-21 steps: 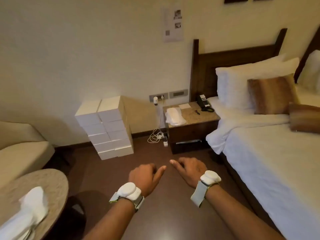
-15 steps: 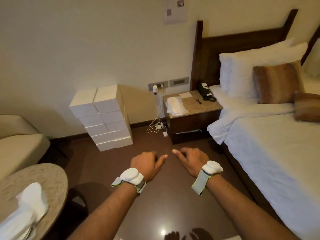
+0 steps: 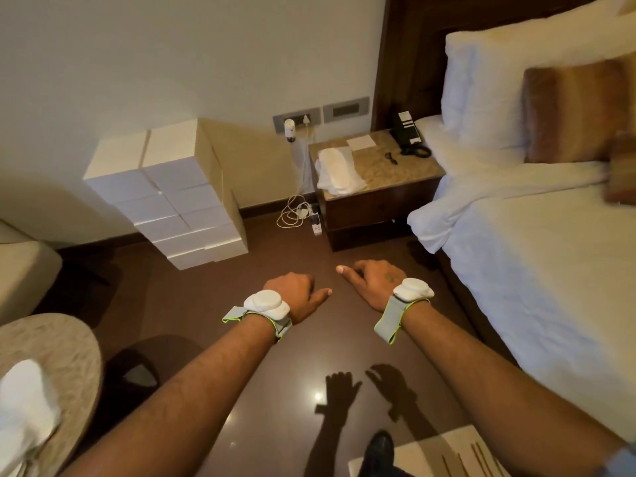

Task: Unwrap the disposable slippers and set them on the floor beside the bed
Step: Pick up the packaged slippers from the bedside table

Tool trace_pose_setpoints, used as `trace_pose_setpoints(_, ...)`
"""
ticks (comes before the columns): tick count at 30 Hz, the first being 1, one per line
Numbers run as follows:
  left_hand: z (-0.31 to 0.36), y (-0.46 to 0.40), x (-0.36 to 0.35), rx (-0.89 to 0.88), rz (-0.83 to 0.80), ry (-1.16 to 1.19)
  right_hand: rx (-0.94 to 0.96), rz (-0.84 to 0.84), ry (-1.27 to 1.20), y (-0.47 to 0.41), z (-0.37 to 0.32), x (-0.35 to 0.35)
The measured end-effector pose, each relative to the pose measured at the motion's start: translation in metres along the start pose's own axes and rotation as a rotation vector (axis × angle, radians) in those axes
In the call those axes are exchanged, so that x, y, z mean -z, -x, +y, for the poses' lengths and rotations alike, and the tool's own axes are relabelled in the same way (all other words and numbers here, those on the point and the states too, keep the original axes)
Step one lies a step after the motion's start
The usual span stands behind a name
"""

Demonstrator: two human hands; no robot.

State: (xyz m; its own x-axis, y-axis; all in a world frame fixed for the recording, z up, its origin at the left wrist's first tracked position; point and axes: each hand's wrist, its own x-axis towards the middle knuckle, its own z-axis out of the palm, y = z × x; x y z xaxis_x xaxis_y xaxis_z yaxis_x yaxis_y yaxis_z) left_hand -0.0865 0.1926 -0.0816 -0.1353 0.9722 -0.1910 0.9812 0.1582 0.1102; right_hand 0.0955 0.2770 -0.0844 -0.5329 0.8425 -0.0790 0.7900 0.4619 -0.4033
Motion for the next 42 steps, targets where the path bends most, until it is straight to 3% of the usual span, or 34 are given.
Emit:
trace_pose_setpoints(11,-0.042,-0.096,-0.004,-0.002,-0.140,0.015,-0.092,-0.089,-0.038,-0.099,0.014,-0.022)
trace_pose_setpoints(25,-0.122,-0.226,-0.032,-0.095,-0.222,0.005,-0.241,-0.024,-0.027,-0.220,0.027,-0.084)
trace_pose_setpoints(37,-0.120,-0.364,-0.110,-0.064,-0.134,-0.066,-0.209,0.106,-0.058,-0.371,0.117,-0.177)
trace_pose_setpoints(42,-0.115,-0.432,-0.152,-0.027,-0.211,-0.044,-0.180,0.184,-0.072,-0.465,0.153,-0.215)
